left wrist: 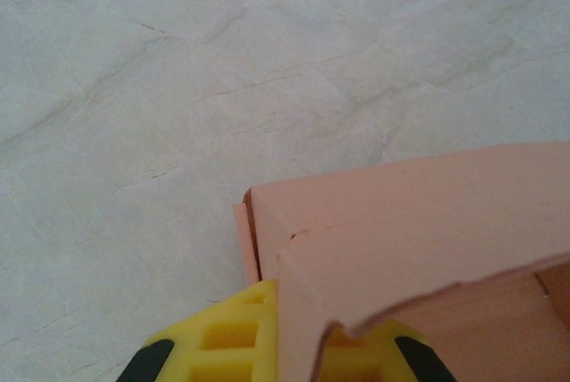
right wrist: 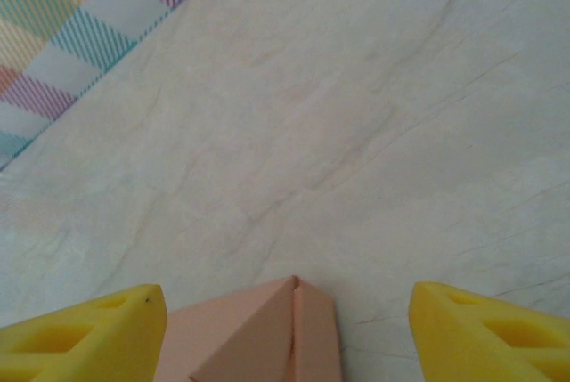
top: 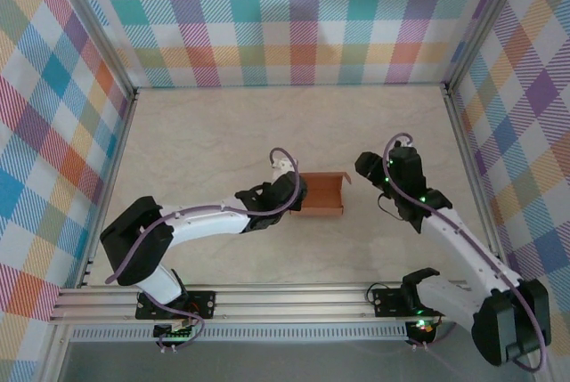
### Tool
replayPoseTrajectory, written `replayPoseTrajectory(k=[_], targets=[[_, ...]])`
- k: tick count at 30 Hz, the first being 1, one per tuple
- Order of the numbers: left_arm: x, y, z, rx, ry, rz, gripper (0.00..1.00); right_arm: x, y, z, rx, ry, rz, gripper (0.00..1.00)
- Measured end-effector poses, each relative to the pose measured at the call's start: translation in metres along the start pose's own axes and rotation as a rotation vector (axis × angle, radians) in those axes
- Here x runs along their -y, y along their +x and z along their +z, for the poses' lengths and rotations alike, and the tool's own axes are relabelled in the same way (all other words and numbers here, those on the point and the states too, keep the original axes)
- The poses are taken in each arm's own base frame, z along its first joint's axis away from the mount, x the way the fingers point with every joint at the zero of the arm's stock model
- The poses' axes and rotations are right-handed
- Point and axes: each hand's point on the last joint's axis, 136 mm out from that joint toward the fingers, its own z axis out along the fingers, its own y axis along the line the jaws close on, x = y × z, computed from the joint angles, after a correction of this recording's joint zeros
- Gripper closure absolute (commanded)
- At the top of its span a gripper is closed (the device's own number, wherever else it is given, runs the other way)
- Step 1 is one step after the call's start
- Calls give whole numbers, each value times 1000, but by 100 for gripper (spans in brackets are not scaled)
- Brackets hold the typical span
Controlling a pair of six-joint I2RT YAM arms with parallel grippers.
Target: Fold the paper box
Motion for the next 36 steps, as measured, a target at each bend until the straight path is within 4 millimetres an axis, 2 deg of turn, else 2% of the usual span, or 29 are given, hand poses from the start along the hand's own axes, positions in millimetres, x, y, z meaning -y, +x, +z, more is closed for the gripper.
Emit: replayPoseTrajectory(k=[5, 10, 16, 23, 30, 34, 36], targets=[[1, 4, 2, 19, -21, 14, 100, -6, 16, 19, -124, -13, 3, 29], [3, 6, 1, 27, -29, 23, 100, -5, 32, 30, -222, 4, -5, 29], [4, 18, -1, 25, -33, 47, 98, 0, 50, 37, -318, 11, -17, 29], [7, 25, -4, 14, -32, 83, 61, 2, 62, 37, -361, -3, -15, 30], [15, 31, -9, 9, -13, 119, 39, 7, 71, 41, -392, 3, -6, 30], [21, 37, -13, 1, 12, 149, 12, 7, 73, 44, -398, 0, -4, 30], [24, 40, -17, -4, 29, 163, 3, 7, 73, 45, -399, -1, -1, 30]])
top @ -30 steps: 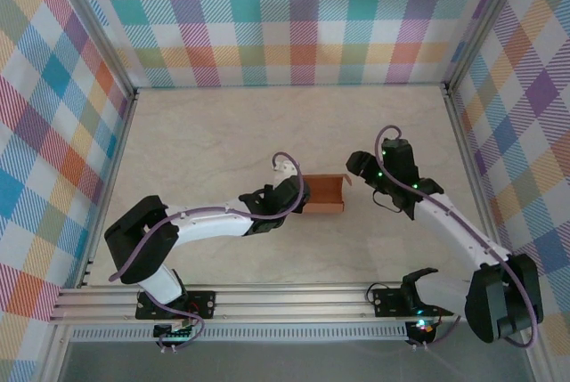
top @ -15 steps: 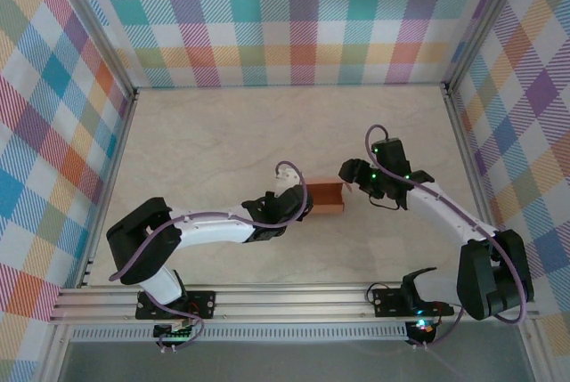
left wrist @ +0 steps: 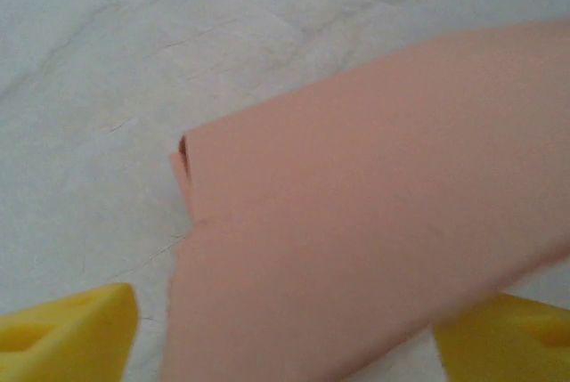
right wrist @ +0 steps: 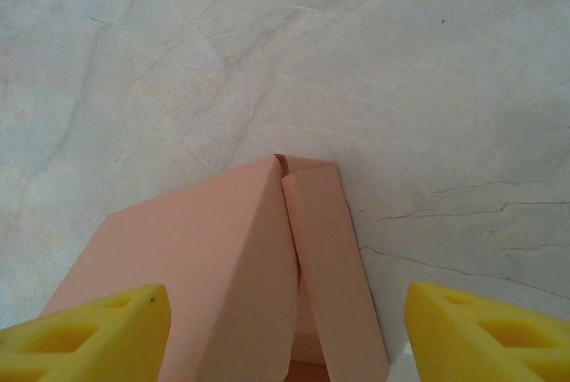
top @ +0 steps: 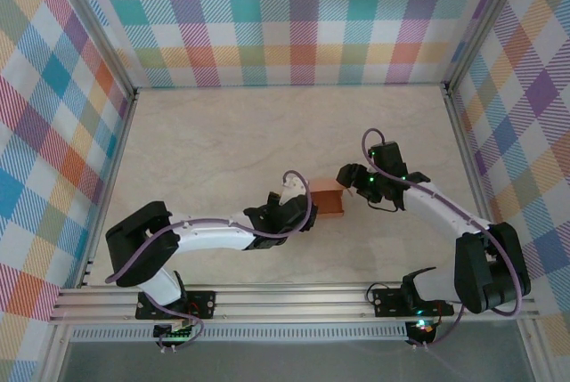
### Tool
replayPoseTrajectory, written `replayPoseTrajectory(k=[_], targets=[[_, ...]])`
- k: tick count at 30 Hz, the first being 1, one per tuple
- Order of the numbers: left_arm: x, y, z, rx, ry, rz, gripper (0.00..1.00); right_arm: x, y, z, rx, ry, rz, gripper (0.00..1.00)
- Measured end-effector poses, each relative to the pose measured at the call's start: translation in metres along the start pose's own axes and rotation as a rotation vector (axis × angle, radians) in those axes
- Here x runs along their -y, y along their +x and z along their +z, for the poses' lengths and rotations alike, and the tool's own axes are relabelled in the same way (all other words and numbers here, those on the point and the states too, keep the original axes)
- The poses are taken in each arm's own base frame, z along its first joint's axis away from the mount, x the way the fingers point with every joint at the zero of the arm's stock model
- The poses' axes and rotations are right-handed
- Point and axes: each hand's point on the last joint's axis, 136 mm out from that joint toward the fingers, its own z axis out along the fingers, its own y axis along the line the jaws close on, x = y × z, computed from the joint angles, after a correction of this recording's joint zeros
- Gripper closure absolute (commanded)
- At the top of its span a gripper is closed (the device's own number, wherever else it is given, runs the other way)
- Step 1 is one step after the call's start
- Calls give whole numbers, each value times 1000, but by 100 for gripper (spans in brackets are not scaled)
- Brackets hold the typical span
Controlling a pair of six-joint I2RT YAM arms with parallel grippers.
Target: Fold the paper box
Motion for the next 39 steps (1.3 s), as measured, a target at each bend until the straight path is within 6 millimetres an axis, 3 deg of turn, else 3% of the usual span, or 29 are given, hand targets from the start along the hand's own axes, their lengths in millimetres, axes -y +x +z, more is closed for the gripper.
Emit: replayPoseTrajectory(k=[6, 13, 17, 21, 24, 26, 27, 29, 32, 35, 39], targets=[[12, 4, -16, -1, 77, 36, 0, -2, -1, 0, 2, -9, 8, 30], [2, 5, -55, 48, 182, 20, 0, 0, 0, 3, -4, -4, 11, 30], [-8, -19, -89, 133, 238, -47, 0, 5, 5, 8, -20, 8, 4, 29], [-19, -57, -106, 153, 242, -155, 0, 7, 10, 12, -39, 18, -31, 28], [-35, -86, -98, 133, 231, -283, 0, 7, 15, 16, -57, 22, -71, 28], [-46, -94, -81, 89, 217, -363, 3, 9, 21, 20, -74, 29, -97, 28], [-48, -93, -70, 56, 212, -391, 8, 11, 24, 22, -84, 37, -109, 29], [-49, -80, -45, -33, 196, -427, 17, 16, 31, 27, -107, 61, -135, 29], [-40, -43, -14, -187, 186, -445, 24, 22, 40, 34, -136, 96, -170, 31], [-34, -13, 4, -298, 172, -449, 34, 23, 42, 38, -141, 105, -185, 35], [-31, 2, 15, -353, 169, -464, 45, 21, 41, 40, -140, 99, -188, 42]])
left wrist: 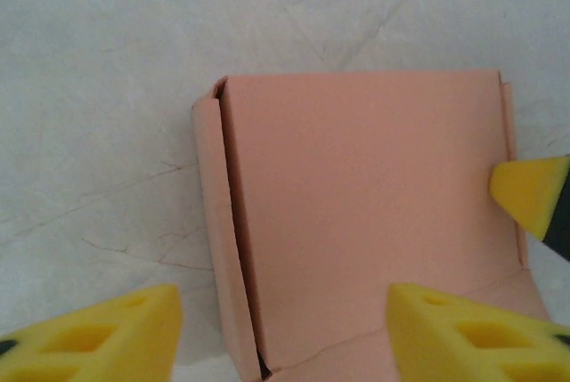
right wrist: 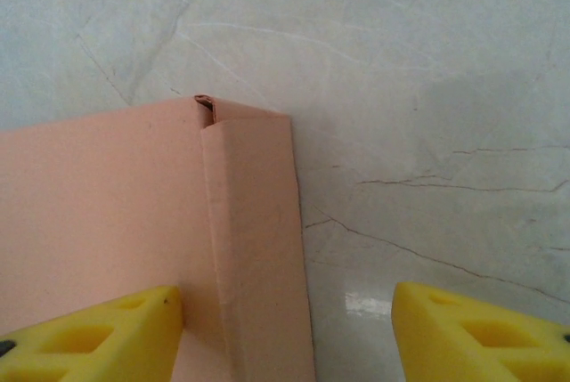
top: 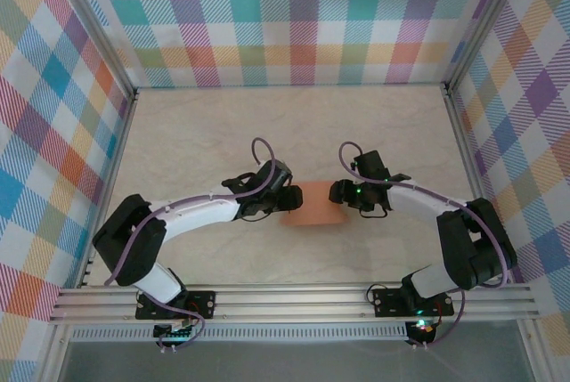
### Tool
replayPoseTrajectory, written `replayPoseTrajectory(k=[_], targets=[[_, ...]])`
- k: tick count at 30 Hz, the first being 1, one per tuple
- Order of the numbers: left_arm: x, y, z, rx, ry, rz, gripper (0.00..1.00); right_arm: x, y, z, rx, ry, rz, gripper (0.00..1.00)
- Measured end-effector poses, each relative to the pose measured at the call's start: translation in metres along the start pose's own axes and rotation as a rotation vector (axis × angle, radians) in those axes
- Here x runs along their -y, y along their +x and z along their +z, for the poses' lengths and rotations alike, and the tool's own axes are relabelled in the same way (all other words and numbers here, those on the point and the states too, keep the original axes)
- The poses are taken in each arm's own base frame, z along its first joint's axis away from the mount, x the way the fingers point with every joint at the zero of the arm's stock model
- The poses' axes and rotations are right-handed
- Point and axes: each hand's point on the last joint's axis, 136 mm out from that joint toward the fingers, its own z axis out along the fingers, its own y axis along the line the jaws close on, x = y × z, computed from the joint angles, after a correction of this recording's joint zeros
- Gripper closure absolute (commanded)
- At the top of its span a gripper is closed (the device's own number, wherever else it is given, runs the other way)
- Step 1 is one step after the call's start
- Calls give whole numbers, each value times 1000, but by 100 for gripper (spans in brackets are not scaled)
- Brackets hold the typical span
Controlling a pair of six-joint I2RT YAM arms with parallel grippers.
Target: Fold the paper box
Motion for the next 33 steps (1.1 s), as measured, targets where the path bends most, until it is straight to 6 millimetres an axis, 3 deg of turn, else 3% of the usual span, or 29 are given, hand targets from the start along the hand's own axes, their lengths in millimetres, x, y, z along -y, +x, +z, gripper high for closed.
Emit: replayPoseTrajectory(k=[5, 7, 10, 16, 22, 28, 33], targets=[[-11, 9, 17, -40, -18, -26, 59, -3, -3, 0, 8, -9, -5, 44], [-16, 14, 23, -56, -28, -32, 63, -4, -3, 0, 8, -11, -2, 39], [-13, 12, 25, -48, -3, -39, 68, -4, -2, 0, 5, -16, 11, 33], [-6, 6, 31, -39, 61, -61, 79, -15, 0, 1, -16, -78, 52, 32], [-5, 2, 35, -30, 96, -78, 80, -20, 2, 10, -49, -127, 99, 32], [-9, -3, 37, -13, 130, -103, 81, -23, -2, 8, -34, -155, 113, 31], [-11, -5, 38, -3, 164, -118, 82, -25, -7, 0, -7, -180, 125, 25]])
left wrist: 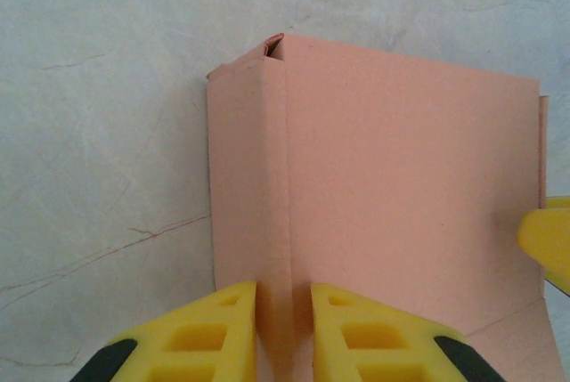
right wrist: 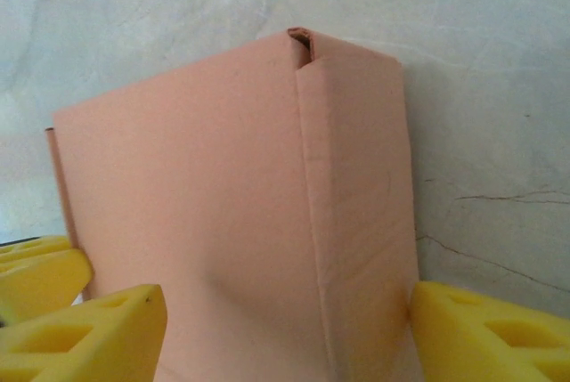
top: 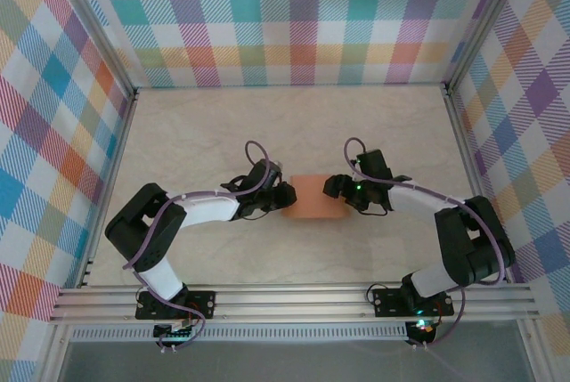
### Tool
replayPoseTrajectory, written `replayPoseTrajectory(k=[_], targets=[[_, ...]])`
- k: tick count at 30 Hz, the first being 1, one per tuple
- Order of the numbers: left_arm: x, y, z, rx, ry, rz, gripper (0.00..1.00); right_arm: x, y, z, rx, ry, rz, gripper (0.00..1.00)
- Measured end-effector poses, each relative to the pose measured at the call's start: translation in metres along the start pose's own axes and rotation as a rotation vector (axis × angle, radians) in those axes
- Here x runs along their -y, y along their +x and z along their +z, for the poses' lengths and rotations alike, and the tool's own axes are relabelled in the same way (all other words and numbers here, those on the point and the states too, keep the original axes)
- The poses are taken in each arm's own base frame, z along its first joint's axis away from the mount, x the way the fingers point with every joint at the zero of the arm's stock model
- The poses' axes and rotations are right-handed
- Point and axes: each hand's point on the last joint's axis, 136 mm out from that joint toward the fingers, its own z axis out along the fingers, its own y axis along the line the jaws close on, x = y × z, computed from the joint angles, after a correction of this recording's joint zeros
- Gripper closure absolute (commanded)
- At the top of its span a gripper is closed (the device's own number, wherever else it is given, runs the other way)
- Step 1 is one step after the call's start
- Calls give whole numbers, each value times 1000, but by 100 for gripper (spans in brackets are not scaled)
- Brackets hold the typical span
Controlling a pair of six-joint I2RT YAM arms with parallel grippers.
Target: Fold the paper box
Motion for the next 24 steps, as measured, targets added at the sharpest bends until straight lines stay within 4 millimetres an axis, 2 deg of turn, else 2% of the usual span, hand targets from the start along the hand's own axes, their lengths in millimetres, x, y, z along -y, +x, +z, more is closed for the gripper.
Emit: replayPoseTrajectory(k=[3, 6, 16, 21, 24], targets=[[-1, 0, -1, 3, 19, -5, 82, 2, -4, -6, 23, -13, 22, 19], [-5, -1, -3, 5, 35, -14, 82, 3, -7, -8, 33, -37, 52, 17], [-10, -2, -5, 14, 76, -29, 82, -12, -7, 3, -31, -183, 105, 22], [-14, -5, -7, 27, 84, -39, 82, -17, -4, 11, -70, -255, 103, 28], [-16, -7, -9, 39, 85, -43, 82, -19, 0, 14, -87, -293, 111, 38]])
